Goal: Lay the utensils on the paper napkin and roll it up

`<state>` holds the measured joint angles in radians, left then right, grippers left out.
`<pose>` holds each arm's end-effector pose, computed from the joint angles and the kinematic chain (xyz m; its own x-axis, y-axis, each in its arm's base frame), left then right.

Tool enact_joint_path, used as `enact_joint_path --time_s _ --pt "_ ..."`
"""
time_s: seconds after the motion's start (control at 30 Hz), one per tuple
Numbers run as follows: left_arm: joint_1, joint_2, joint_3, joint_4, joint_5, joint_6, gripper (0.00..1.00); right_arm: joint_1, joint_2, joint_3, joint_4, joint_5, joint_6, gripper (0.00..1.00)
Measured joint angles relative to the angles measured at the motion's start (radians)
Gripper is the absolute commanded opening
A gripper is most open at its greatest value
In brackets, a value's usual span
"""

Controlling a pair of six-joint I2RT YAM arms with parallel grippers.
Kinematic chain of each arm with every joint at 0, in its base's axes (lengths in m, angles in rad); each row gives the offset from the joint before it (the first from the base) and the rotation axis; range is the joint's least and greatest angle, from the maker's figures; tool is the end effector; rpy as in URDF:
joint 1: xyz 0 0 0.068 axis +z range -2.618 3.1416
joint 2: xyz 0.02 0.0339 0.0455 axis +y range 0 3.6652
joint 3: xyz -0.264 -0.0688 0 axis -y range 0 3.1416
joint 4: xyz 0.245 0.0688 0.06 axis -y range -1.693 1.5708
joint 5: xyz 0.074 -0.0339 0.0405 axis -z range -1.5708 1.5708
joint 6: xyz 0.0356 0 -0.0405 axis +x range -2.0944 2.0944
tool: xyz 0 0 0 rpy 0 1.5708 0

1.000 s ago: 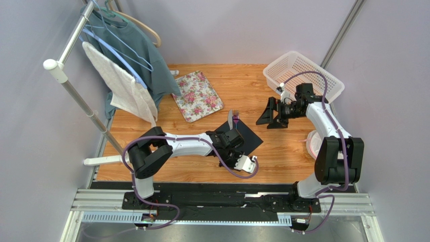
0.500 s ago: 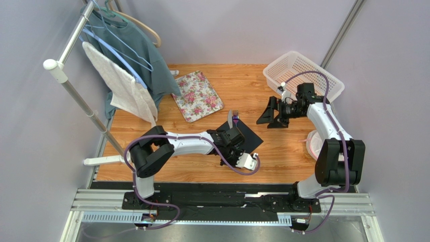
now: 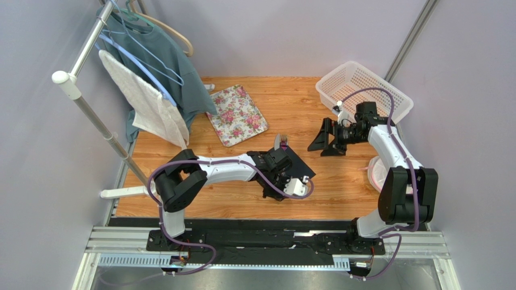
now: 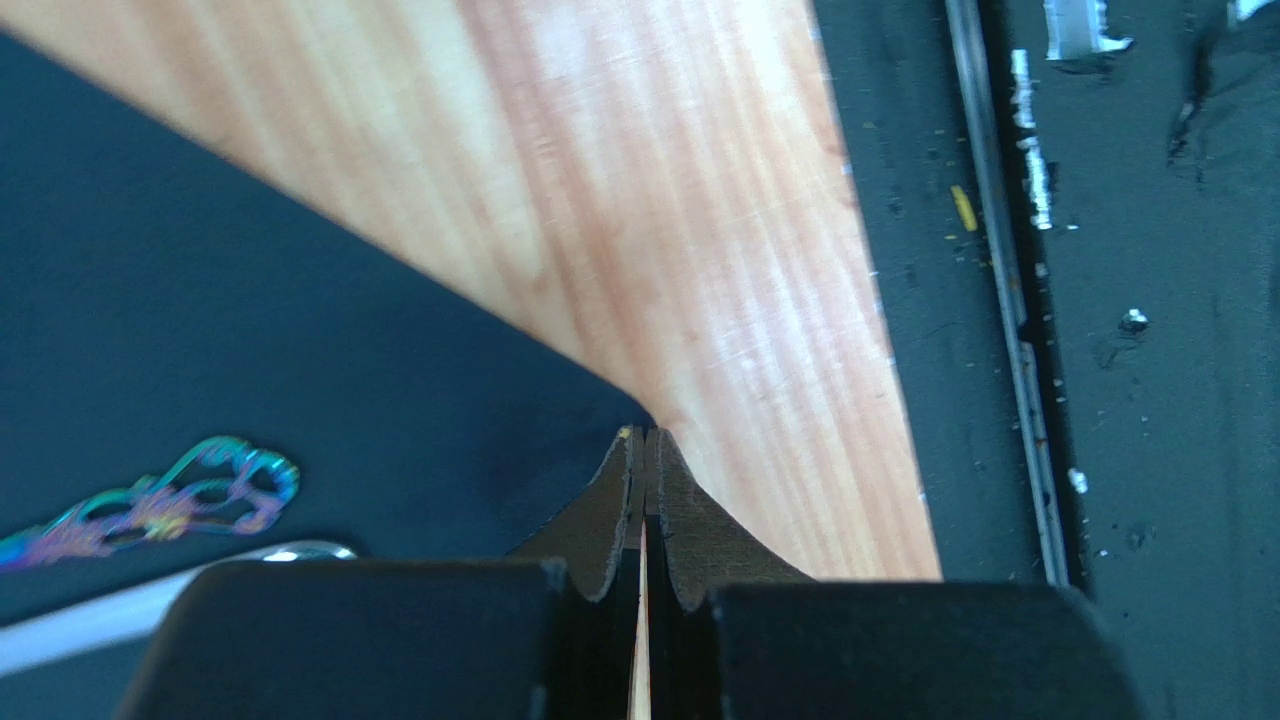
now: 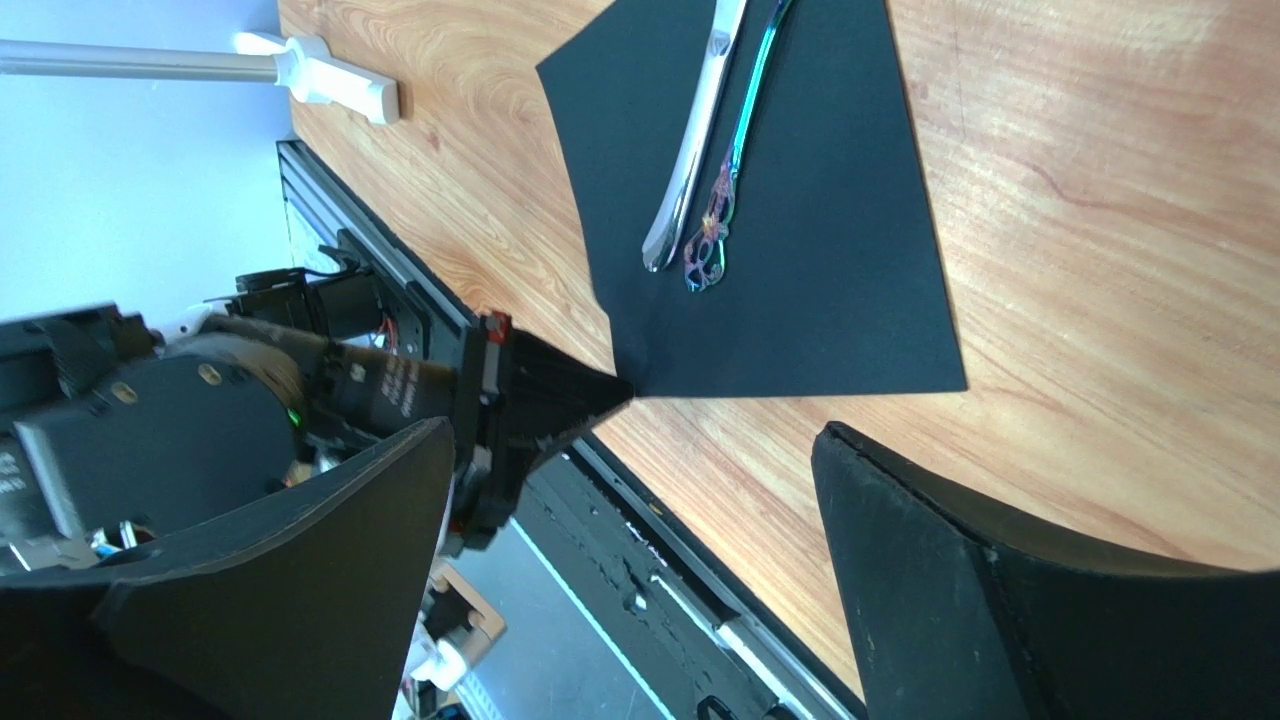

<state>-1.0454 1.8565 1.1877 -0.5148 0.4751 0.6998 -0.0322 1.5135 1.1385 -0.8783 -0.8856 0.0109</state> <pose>0.1683 -0.3228 0.1641 0.1960 0.8038 -0.5616 0.9539 -0.2891 -0.0808 0.2857 0.0184 0.2515 -0.9519 0.0376 -0.3042 -0.2109 0.6399 0.7390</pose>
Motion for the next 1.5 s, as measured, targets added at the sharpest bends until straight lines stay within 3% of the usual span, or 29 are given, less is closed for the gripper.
enact_joint_path --time_s 0.47,0.57,0.8,1.37,1.5 --pt "0.105 0.003 0.154 -0.019 0.015 -0.021 0.0 0.0 -0.035 -0.129 0.068 -0.005 0.064 0.88" --pt "0.117 0.011 0.181 -0.017 0.014 -0.02 0.0 0.0 -0.035 -0.148 0.093 -0.001 0.091 0.82" --pt "0.142 0.061 0.201 0.021 0.005 -0.023 0.0 0.0 -0.036 -0.193 0.162 0.021 0.161 0.55" --pt "0.19 0.13 0.212 0.165 -0.079 -0.097 0.0 0.014 0.012 -0.263 0.285 0.031 0.337 0.44" --pt "0.198 0.143 0.212 0.171 -0.092 -0.101 0.0 0.046 0.035 -0.263 0.313 0.039 0.372 0.38"
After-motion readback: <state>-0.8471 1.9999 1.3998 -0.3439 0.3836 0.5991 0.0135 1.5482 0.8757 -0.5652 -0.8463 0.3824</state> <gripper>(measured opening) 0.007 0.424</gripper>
